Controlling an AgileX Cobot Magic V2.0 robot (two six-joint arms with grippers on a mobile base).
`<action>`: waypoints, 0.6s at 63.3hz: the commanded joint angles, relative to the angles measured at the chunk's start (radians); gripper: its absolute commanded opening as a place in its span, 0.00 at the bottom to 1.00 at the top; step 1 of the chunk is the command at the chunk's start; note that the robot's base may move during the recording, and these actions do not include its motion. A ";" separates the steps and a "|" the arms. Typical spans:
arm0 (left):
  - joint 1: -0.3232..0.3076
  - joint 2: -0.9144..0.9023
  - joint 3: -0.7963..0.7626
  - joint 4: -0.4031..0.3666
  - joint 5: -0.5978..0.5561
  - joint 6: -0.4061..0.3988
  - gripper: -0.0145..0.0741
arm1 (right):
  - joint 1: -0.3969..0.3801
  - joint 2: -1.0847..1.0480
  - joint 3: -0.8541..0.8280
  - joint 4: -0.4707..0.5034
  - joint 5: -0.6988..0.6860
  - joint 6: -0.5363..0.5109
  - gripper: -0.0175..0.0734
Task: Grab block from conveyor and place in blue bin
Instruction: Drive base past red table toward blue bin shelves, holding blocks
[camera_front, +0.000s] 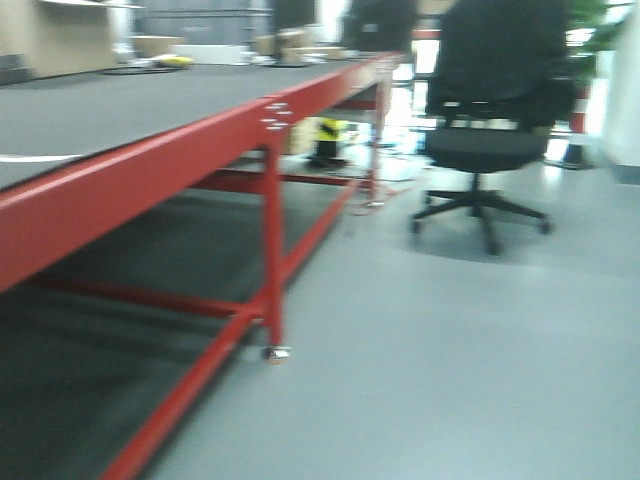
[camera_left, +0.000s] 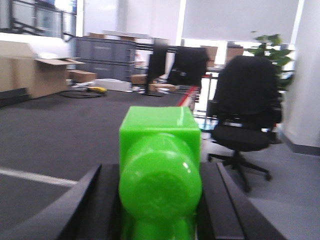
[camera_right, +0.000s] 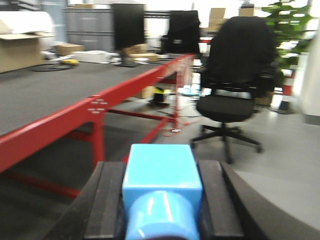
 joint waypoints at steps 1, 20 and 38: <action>-0.006 -0.003 0.001 -0.002 -0.019 -0.005 0.04 | 0.001 -0.004 0.000 -0.002 -0.016 -0.006 0.01; -0.006 -0.003 0.001 -0.002 -0.019 -0.005 0.04 | 0.001 -0.004 0.000 -0.002 -0.016 -0.006 0.01; -0.006 -0.003 0.001 -0.002 -0.019 -0.005 0.04 | 0.001 -0.004 0.000 -0.002 -0.016 -0.006 0.01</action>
